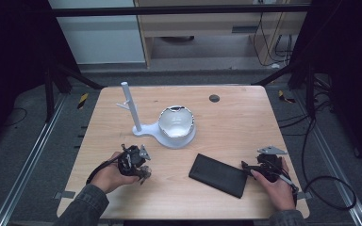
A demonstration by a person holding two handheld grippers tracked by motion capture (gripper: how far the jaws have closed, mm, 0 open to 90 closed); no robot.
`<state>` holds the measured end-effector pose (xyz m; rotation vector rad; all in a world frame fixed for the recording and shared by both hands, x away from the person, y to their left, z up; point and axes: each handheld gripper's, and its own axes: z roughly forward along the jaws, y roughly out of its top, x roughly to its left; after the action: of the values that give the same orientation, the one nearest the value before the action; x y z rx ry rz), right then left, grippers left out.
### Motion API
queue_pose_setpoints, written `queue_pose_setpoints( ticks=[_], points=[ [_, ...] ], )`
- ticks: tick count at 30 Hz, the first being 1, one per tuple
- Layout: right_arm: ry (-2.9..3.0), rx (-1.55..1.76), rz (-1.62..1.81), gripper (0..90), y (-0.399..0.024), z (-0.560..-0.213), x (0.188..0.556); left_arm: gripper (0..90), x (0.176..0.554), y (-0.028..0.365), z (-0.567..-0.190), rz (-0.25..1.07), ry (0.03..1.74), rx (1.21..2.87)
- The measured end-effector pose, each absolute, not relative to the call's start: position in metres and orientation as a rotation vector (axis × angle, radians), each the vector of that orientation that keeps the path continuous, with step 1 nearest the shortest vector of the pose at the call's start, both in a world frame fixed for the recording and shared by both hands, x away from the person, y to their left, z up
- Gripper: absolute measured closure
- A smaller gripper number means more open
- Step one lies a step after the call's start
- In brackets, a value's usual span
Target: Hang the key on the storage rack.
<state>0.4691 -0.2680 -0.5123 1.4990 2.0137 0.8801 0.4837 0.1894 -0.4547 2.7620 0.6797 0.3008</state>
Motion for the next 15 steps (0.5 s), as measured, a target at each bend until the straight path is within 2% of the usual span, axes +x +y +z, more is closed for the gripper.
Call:
queue_pose_setpoints(
  ticks=[5,8,15],
  points=[
    [2.013,1.501,0.88,5.0,-0.2678,-0.5124,0.469,41.0,0.4874,0.1931,-0.4554,0.284,0.687,2.757],
    [2.013,1.503,0.88,5.0,-0.2676,-0.5123,0.4689,36.9,0.4876,0.1948,-0.4575,0.257,0.675,2.772],
    [2.014,1.498,0.876,4.9,-0.2675,-0.5125,0.469,36.1,0.4928,0.1971,-0.4641,0.228,0.679,2.774]
  ],
)
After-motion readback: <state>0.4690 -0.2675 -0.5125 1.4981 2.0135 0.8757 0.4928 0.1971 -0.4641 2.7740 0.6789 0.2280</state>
